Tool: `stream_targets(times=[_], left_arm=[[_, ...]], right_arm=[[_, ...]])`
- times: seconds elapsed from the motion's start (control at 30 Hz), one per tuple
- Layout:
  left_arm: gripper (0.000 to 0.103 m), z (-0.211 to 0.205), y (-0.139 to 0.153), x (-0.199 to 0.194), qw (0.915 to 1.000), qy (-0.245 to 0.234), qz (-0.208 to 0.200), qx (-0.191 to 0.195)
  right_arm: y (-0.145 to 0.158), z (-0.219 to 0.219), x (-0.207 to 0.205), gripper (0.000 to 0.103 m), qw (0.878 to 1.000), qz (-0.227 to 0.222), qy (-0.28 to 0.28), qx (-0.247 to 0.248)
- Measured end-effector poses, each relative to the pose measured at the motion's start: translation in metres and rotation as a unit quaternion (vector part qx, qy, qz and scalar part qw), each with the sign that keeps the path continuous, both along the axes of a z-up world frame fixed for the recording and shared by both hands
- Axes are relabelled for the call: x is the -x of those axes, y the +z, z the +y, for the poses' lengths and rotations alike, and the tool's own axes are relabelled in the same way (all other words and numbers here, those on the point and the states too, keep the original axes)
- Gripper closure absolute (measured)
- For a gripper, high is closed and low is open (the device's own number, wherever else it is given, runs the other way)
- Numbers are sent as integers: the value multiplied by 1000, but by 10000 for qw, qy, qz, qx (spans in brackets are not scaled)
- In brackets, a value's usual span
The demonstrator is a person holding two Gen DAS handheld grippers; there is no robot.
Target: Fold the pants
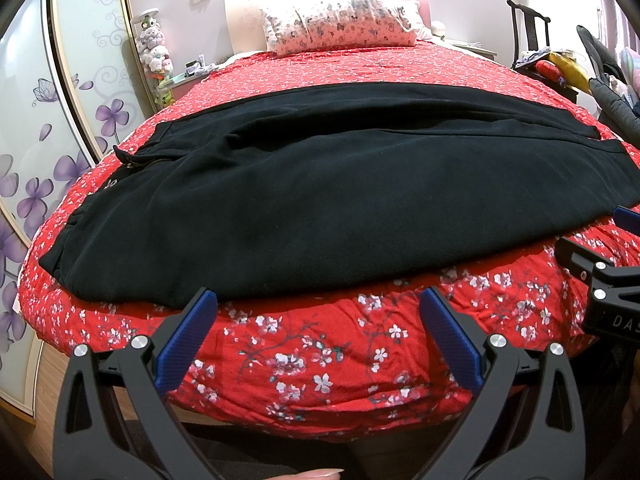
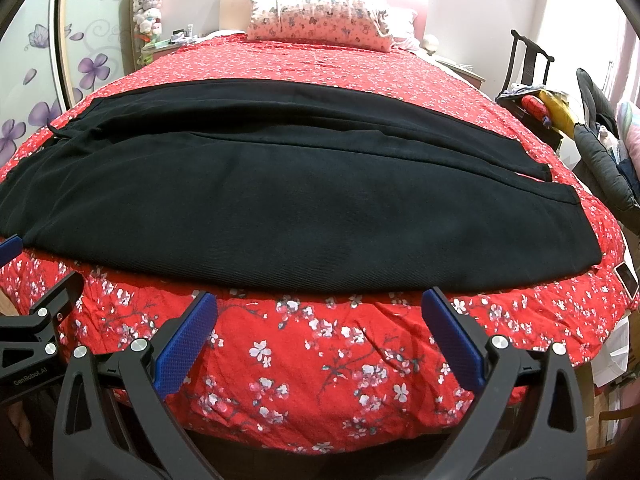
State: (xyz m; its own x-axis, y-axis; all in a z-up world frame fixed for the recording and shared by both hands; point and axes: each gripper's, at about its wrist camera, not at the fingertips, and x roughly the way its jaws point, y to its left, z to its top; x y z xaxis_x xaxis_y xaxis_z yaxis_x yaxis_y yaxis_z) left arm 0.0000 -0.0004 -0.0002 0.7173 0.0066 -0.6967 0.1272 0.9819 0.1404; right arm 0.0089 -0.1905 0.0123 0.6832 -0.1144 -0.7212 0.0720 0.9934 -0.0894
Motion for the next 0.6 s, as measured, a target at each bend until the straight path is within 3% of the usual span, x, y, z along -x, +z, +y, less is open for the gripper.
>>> stream_targets(times=[0.6], left_arm=[[2, 0, 0, 0, 10000, -1, 2, -2]], right_arm=[[-5, -2, -1, 1, 10000, 3, -2, -20]])
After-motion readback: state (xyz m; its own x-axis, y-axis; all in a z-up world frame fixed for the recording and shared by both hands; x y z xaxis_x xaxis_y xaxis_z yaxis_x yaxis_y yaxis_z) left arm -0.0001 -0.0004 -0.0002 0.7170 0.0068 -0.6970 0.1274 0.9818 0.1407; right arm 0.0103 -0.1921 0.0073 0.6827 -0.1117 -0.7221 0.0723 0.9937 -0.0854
